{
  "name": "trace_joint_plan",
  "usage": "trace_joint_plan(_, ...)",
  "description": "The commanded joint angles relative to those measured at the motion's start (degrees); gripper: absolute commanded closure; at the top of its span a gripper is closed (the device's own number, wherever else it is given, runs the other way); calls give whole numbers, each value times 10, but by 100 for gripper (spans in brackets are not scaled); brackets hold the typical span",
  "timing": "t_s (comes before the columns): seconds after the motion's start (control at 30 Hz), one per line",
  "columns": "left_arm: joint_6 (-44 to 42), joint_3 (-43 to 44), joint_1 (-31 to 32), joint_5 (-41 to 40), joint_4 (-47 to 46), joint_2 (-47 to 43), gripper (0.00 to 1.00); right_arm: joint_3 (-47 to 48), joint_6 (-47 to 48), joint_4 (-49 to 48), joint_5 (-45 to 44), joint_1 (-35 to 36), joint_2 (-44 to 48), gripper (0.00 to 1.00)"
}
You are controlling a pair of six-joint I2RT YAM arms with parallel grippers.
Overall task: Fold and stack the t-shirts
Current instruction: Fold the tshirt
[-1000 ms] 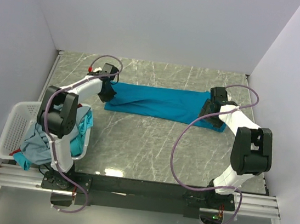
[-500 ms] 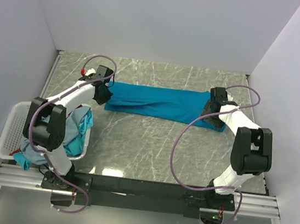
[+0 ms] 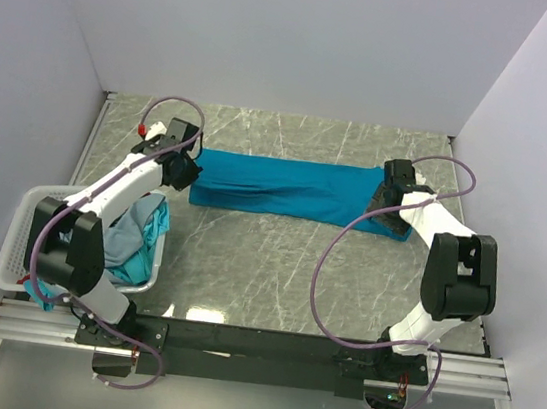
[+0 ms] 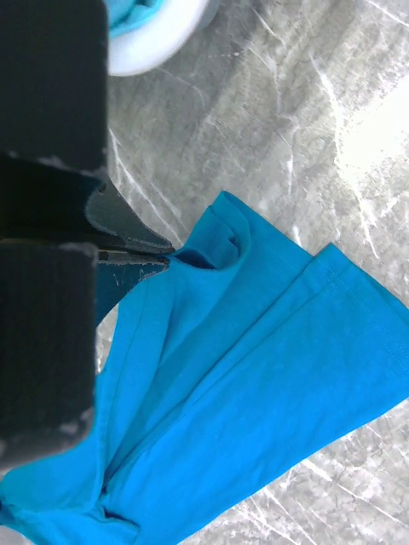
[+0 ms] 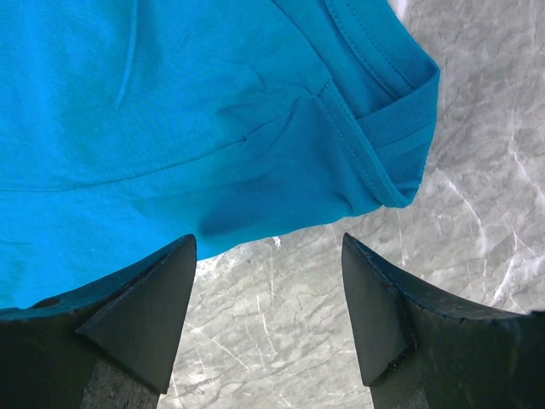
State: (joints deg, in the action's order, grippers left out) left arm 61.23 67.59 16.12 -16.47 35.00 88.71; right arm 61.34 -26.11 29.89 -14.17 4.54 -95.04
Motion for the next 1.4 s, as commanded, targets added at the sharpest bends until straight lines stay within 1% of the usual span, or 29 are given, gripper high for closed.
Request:
trace_joint_plan(0.0,12,-11,3,-8,10,-31,99,-9,-7,3,-16,-7,34,24)
trace_joint_plan(0.17,11,1,3,-15,17,-38,99,-10,-7,1,-12,-8,36,24)
trace_joint_plan(0.4,-2,35,2,-41,31,-19,99,-9,-6,1,-10,-8,35,24)
trace_joint_plan(0.63,-14,97,0,-52,40,59,99,-10,-3,1,-12,-12,35,24)
trace_joint_plan(1.0,-30,168,-30,-54,32,176,99,-11,1,-2,-20,-16,36,24)
trace_joint_plan(1.13,-24,196,-39,-84,49,206,99,-16,2,-5,-23,-17,46,24)
trace_joint_plan(1.17,-27,199,-42,-83,50,211,96,-17,4,-5,-23,-17,48,24)
trace_joint_plan(1.2,-30,203,-46,-80,45,219,89,-17,3,-5,-23,-17,53,24)
trace_joint_plan(1.23,-39,206,-47,-79,41,222,67,-20,4,-7,-21,-17,57,24)
trace_joint_plan(1.3,-50,218,-48,-75,34,227,32,-24,5,-12,-17,-18,68,24)
trace_joint_plan(1.33,-54,224,-48,-74,35,228,1,-23,5,-13,-15,-17,72,24)
trace_joint_plan(1.37,-62,231,-48,-72,36,227,1,-22,7,-14,-14,-18,77,24)
